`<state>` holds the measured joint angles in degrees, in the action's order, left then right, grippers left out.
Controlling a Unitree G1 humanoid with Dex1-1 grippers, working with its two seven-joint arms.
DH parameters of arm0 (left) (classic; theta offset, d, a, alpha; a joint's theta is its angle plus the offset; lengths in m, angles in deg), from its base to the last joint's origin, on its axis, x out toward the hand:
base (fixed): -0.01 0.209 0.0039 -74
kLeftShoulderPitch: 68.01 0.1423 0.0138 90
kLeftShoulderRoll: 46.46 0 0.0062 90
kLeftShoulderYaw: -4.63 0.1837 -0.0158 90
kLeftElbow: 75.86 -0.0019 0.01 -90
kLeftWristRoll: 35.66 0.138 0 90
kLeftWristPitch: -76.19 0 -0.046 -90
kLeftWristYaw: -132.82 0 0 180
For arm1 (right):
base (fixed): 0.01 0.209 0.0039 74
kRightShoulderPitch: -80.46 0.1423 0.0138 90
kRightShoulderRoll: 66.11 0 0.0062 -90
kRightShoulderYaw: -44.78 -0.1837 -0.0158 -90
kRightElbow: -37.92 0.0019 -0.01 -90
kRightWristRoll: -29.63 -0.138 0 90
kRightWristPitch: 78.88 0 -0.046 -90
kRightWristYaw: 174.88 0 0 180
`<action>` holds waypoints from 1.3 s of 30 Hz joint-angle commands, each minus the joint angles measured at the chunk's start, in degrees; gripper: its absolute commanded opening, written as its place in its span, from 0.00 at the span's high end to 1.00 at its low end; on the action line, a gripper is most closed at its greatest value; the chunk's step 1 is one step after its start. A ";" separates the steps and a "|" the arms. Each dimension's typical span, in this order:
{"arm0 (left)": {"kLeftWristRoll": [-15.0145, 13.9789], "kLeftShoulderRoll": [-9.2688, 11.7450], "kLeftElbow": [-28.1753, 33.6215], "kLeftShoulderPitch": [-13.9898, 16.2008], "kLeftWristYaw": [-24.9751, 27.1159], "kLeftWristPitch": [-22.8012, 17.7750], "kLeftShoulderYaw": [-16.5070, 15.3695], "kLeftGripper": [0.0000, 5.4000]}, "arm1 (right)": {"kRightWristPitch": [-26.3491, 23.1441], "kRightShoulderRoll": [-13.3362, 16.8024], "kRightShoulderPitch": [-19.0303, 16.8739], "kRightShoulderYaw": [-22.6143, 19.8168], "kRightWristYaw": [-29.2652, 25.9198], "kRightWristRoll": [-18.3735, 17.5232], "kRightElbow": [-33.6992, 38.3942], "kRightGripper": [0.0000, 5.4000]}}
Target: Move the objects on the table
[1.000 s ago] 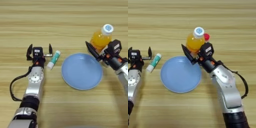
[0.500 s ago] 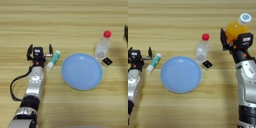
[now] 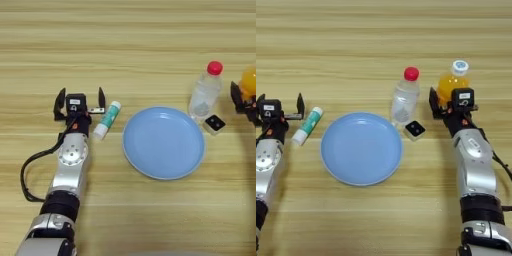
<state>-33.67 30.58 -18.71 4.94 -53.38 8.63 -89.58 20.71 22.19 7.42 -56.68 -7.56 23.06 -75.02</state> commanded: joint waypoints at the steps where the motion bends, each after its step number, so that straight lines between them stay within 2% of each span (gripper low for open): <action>1: 0.40 -0.14 -0.40 -0.85 -0.41 0.34 0.04 0.00 | 4.45 0.01 4.12 -0.25 1.84 1.08 -7.20 0.36; 9: 0.33 -0.15 -0.25 -0.77 -0.39 0.51 0.00 0.00 | 8.59 2.20 8.18 -1.26 5.93 2.88 -19.68 0.36; 22: 0.31 -0.12 0.16 -0.56 -0.39 0.62 -0.03 0.00 | 10.65 2.73 10.37 -1.10 6.40 2.82 -26.74 0.37; 23: 0.30 -0.11 0.12 -0.58 -0.38 0.64 -0.05 0.00 | 10.51 2.64 10.48 -1.15 6.00 2.52 -27.01 0.31; 34: 0.27 0.01 0.24 -0.53 -0.33 0.64 -0.10 0.00 | 10.52 2.75 10.65 -2.27 5.68 1.35 -27.31 0.07; 39: 0.28 0.03 0.26 -0.53 -0.32 0.64 -0.10 0.00 | 10.51 3.11 9.87 -2.90 5.63 0.49 -25.66 0.00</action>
<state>-33.69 30.56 -18.70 4.86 -53.41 9.07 -89.61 31.59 24.71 17.07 -59.13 -1.68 24.34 -101.88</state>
